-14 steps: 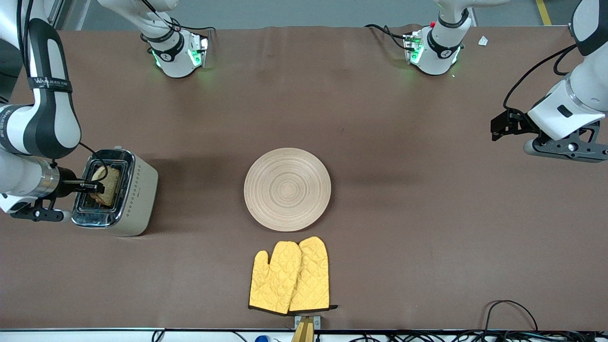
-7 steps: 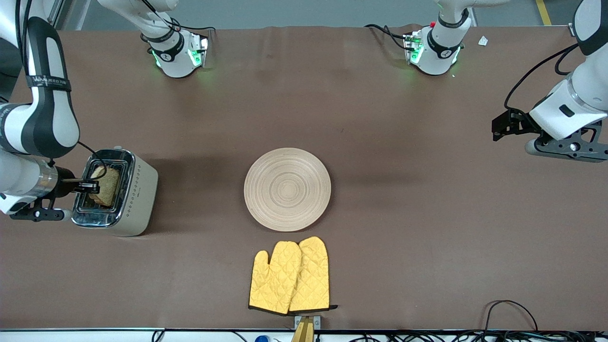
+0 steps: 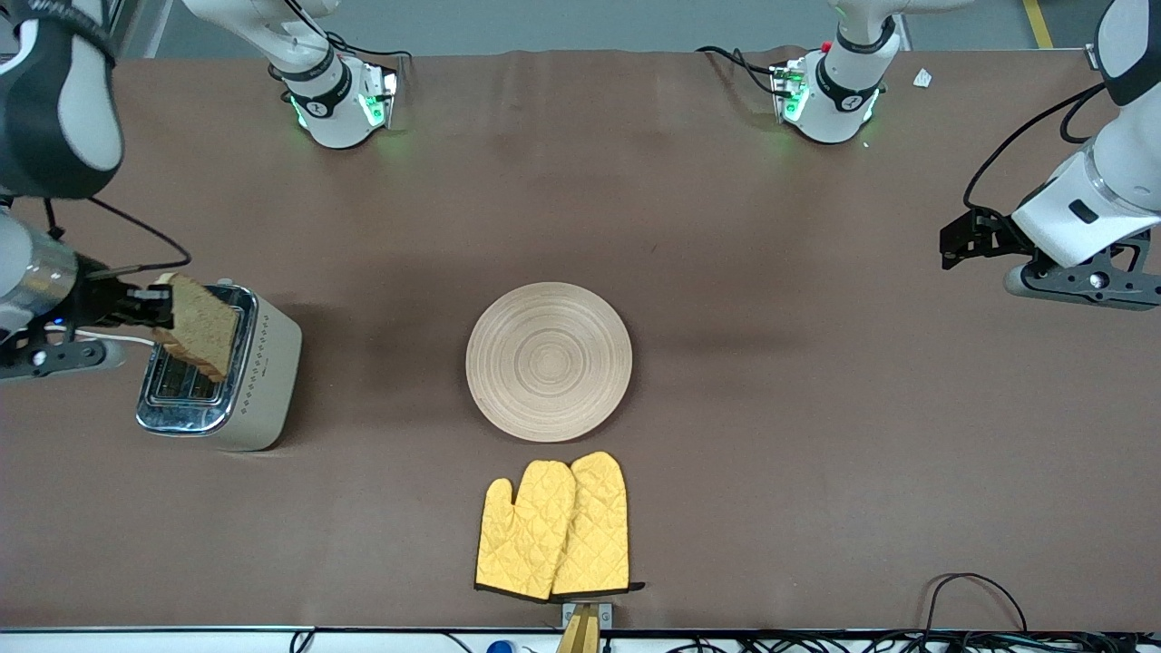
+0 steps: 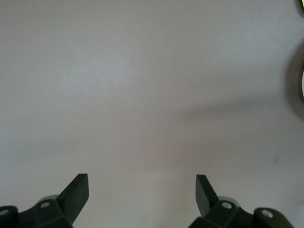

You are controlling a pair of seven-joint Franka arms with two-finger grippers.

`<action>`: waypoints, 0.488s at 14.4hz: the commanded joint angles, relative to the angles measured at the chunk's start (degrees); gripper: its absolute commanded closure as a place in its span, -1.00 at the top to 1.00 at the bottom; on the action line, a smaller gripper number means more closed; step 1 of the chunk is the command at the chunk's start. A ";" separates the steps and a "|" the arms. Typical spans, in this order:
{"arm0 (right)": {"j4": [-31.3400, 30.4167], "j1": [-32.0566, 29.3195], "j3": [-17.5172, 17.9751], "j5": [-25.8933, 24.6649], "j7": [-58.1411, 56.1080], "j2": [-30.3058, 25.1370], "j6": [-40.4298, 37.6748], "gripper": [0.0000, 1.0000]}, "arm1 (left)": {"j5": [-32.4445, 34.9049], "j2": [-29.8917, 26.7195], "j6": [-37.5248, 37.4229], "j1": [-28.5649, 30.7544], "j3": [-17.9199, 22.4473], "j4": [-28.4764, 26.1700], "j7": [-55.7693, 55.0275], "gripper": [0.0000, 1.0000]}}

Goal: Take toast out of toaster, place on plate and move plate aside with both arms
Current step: 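Grasp the bread slice with the right gripper and lift it out, then carry the bread with the right gripper over the wooden plate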

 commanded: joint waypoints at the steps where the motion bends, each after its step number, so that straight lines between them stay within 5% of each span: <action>1: -0.16 6.16 0.06 -0.52 9.87 0.68 0.65 -0.89 | 0.57 0.25 -0.09 -0.02 -0.12 0.85 0.49 0.99; 7: -0.52 21.29 0.06 4.48 31.59 9.63 14.96 -0.89 | 0.22 1.65 0.09 -0.02 -0.20 0.85 0.58 0.99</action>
